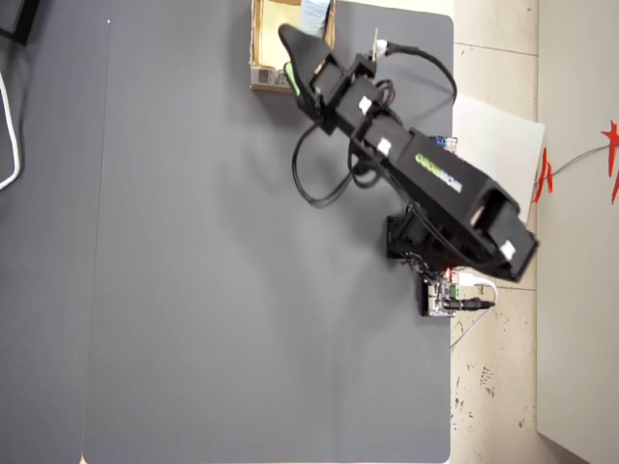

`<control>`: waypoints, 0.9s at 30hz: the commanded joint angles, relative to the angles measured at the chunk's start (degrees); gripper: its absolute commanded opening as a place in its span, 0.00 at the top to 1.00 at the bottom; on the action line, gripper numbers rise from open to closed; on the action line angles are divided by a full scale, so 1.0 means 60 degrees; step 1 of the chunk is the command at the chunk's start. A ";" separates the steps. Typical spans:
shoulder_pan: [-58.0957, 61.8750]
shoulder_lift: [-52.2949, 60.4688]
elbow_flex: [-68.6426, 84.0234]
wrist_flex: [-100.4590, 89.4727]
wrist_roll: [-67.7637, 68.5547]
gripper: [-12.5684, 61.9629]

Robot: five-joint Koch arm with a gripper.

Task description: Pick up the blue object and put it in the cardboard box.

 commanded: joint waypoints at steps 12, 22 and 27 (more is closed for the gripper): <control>-0.3281 0.3193 0.2695 -0.0117 0.0850 0.40; -0.4702 0.4673 0.4863 -0.0161 0.1084 0.40; -0.4805 0.4702 0.5859 -0.0469 0.1099 0.38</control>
